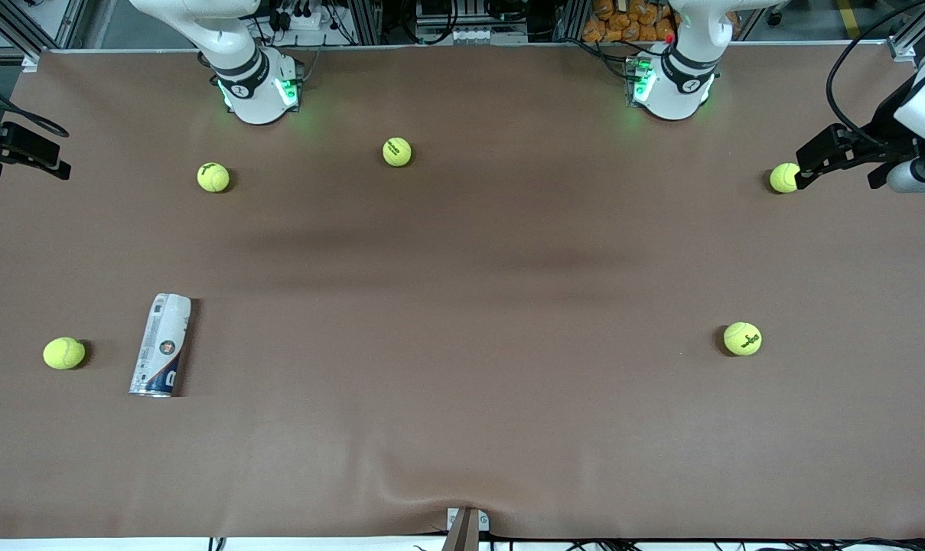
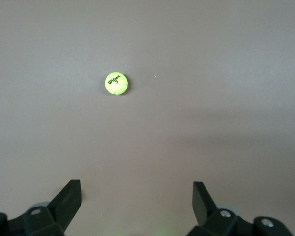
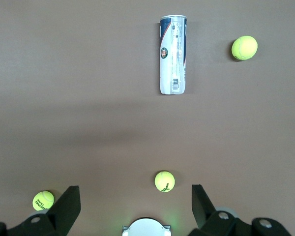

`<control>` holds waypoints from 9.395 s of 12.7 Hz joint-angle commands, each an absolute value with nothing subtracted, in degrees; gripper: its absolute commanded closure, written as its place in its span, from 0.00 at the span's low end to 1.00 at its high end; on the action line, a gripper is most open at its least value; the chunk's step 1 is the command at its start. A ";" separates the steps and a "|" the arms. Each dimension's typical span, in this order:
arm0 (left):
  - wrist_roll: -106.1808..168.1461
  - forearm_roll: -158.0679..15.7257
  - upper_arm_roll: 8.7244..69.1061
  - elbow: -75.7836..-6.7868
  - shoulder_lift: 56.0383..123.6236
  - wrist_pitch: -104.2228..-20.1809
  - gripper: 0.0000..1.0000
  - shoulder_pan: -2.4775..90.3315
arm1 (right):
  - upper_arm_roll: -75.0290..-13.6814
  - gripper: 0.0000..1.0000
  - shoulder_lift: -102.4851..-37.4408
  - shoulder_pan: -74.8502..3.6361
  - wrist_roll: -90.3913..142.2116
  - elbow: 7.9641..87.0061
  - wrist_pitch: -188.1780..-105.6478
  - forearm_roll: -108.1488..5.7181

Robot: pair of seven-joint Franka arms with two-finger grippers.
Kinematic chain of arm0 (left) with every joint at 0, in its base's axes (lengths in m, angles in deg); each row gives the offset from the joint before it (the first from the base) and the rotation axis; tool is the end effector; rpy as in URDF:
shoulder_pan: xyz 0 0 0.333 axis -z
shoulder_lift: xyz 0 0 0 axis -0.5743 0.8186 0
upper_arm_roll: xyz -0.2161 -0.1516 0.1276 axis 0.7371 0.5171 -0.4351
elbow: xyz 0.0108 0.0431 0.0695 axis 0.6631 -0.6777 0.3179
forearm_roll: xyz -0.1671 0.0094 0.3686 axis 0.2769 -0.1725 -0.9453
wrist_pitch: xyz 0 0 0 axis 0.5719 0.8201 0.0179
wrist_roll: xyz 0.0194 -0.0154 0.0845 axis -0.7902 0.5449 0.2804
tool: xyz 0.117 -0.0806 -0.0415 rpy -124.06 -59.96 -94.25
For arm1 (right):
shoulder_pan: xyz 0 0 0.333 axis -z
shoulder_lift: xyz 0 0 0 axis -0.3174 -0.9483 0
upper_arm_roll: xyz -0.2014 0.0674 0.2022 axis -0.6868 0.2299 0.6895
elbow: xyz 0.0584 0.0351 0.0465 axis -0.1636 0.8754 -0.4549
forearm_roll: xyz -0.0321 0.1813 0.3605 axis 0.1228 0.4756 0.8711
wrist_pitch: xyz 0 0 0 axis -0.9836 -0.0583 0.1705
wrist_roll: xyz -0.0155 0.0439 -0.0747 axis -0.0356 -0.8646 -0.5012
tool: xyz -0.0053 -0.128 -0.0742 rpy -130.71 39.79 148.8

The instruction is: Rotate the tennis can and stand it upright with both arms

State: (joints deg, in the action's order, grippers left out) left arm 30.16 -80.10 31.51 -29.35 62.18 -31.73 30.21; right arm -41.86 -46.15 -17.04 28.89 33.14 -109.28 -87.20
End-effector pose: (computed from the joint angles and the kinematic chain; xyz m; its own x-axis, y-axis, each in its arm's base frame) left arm 0.5481 -0.0594 0.5947 0.9999 -0.0064 0.0148 -0.0063 -1.0000 -0.0042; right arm 0.5365 -0.0389 0.5921 0.9931 -0.0374 -0.1113 -0.0399 -0.9990 -0.0206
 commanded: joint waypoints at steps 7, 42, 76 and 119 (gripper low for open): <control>30.25 -80.60 30.52 -26.74 63.07 -29.24 0.00 29.34 | -41.72 0.00 -46.06 -16.93 29.71 32.66 -108.81 -86.92; 31.04 -81.30 32.46 -27.70 62.81 -26.78 0.00 29.25 | -41.72 0.00 -48.42 -17.19 29.80 33.19 -108.99 -86.21; 29.90 -81.48 32.90 -35.26 61.14 -31.79 0.00 26.88 | -41.81 0.00 -89.21 -9.81 7.41 37.06 -149.14 -85.86; 29.98 -81.31 32.89 -37.11 62.89 -34.95 0.00 26.79 | -31.17 0.25 -77.17 -34.39 -6.67 22.64 -144.06 -91.37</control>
